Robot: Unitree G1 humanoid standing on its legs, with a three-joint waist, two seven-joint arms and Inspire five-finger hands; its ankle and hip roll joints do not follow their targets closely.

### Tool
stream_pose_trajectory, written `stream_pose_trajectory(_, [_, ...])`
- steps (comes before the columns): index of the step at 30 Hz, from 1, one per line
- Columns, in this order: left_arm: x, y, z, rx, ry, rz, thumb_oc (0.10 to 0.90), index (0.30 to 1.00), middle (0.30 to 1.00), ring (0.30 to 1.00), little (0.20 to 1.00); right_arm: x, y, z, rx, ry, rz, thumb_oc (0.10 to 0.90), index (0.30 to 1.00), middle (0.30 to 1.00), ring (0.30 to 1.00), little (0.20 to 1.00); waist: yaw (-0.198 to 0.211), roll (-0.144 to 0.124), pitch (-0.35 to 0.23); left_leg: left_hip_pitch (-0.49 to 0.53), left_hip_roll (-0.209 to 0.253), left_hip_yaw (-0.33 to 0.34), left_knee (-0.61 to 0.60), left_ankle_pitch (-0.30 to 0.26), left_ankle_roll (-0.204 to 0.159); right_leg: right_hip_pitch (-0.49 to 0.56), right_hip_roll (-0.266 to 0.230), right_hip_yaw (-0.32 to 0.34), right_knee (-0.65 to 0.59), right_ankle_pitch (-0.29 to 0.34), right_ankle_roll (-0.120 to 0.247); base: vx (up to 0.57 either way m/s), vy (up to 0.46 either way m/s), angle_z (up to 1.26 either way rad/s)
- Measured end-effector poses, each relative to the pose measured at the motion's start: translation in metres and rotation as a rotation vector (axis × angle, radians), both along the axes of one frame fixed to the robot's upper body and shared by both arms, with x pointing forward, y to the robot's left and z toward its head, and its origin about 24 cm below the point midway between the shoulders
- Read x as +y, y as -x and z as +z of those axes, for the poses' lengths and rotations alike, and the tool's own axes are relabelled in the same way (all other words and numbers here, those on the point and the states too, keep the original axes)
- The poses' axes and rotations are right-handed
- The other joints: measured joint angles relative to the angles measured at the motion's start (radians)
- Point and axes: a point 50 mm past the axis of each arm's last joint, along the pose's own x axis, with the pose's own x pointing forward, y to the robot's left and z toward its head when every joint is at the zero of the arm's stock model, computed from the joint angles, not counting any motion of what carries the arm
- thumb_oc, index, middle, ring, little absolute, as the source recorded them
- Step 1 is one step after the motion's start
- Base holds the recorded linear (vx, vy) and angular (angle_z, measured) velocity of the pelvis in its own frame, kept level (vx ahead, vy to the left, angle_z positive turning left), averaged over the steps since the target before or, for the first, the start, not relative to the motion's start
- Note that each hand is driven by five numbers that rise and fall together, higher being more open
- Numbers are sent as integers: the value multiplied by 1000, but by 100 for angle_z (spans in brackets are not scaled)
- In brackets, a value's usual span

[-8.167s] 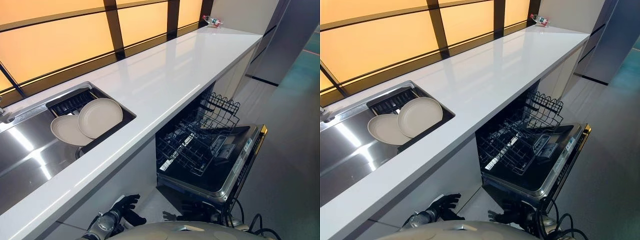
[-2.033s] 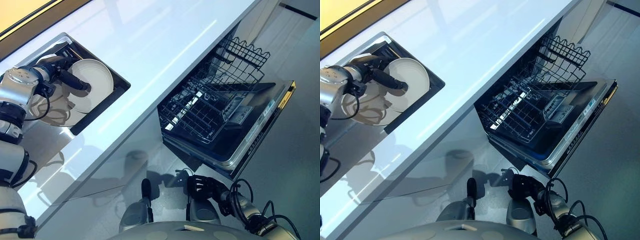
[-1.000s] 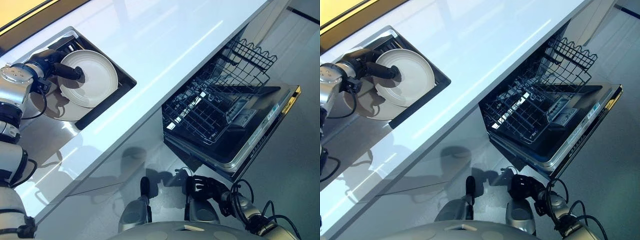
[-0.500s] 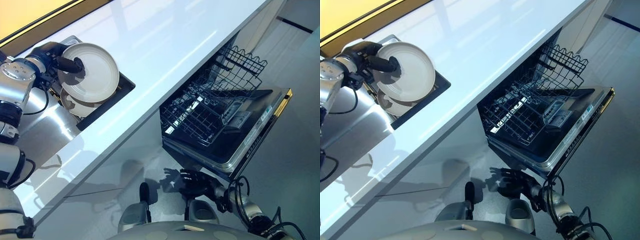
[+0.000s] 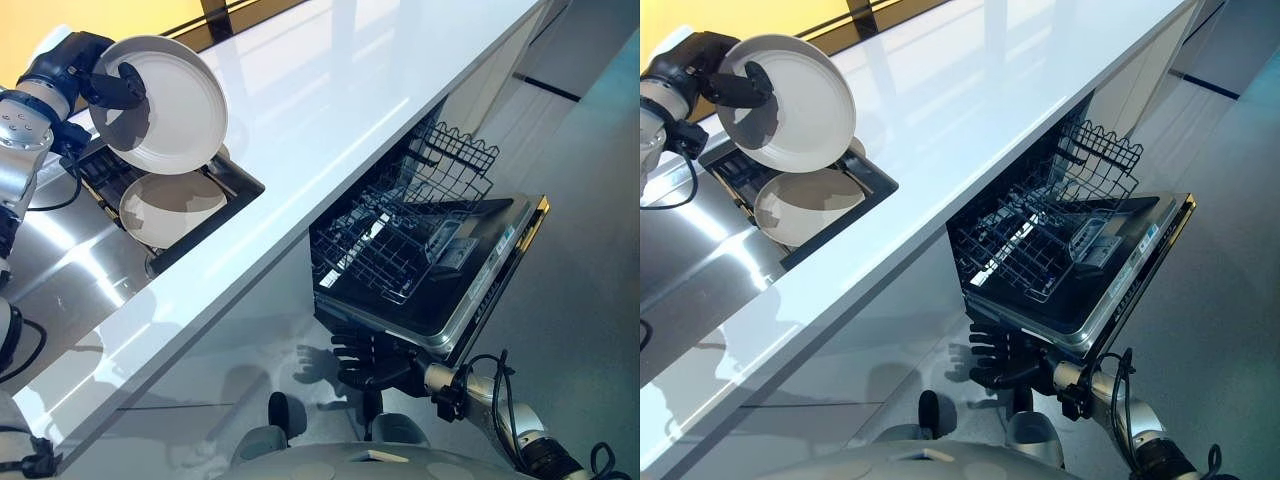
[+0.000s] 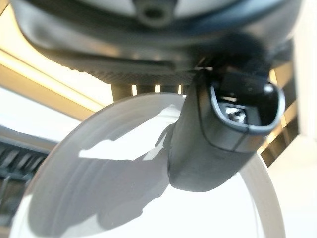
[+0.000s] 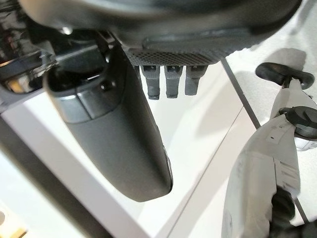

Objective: Pick up plates and place into dishwasher.

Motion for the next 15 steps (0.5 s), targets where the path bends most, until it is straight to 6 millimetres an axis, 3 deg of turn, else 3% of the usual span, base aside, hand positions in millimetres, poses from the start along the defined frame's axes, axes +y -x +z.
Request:
stream_pose_trajectory(4, [-4, 12, 8, -109, 31, -64, 100, 300, 300, 300, 200, -17, -12, 27, -91, -85, -82, 800, 900, 900, 900, 900, -10, -1, -10, 8, 0, 10, -2, -9, -2, 0, 1, 14, 0, 0, 0, 1, -2, -8])
stream_pose_trajectory(9, [-25, 23, 3, -174, 84, -200, 100, 300, 300, 300, 200, -32, -28, 63, -223, -236, -210, 800, 900, 900, 900, 900, -18, 0, -26, 16, 1, 28, -1, -12, 3, -2, 2, 32, 0, 0, 0, 1, -2, -10])
stream_pose_trajectory(12, [-41, 27, -11, -165, 103, -283, 100, 300, 300, 300, 200, -34, -39, 88, -327, -299, -259, 800, 900, 900, 900, 900, -25, 1, -29, 28, 1, 41, -2, -17, 5, 0, 3, 46, 0, 0, 0, -9, -5, -16])
stream_pose_trajectory(15, [-56, 30, -29, -143, 133, -349, 100, 300, 300, 300, 200, -37, -47, 101, -395, -273, -331, 800, 900, 900, 900, 900, -31, 2, -41, 31, 3, 58, -2, -24, 4, -4, 5, 62, 0, 0, 1, -16, 1, -13])
